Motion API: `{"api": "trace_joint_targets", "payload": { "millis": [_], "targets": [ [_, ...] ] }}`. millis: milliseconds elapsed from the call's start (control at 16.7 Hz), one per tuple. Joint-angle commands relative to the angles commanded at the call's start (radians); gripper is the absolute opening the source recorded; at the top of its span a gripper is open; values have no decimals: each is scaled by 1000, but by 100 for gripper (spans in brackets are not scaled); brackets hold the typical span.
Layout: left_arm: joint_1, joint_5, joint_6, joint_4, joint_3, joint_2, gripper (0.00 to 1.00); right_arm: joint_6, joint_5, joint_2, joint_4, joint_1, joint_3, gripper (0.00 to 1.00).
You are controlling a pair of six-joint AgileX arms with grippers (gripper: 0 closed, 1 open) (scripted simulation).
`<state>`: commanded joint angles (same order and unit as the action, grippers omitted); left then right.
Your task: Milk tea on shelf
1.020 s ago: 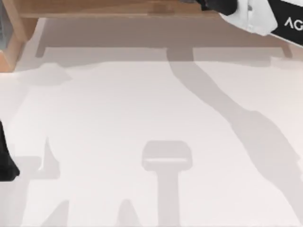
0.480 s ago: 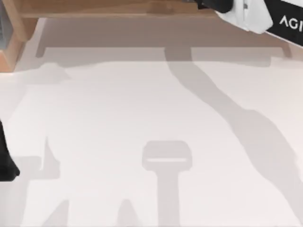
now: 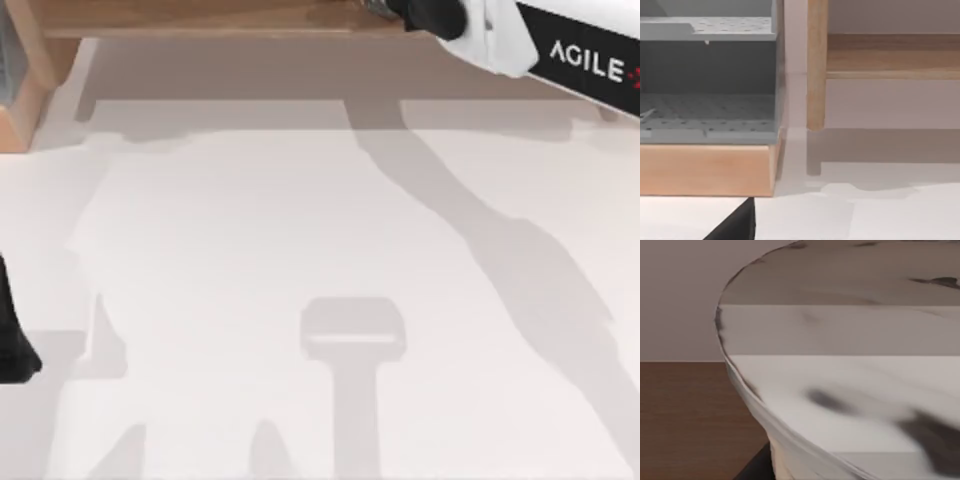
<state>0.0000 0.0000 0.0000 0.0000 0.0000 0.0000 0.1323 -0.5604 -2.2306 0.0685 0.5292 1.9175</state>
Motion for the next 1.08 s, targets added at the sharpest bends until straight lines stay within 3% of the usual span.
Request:
{"api": "trace_joint_targets", "payload": {
  "millis": [180,960,1080],
  "targets": [
    [0,0,0,0,0,0,100,0,0,0,0,0,0,0],
    [0,0,0,0,0,0,100,0,0,0,0,0,0,98],
    [0,0,0,0,0,0,100,0,0,0,0,0,0,100]
  ]
}}
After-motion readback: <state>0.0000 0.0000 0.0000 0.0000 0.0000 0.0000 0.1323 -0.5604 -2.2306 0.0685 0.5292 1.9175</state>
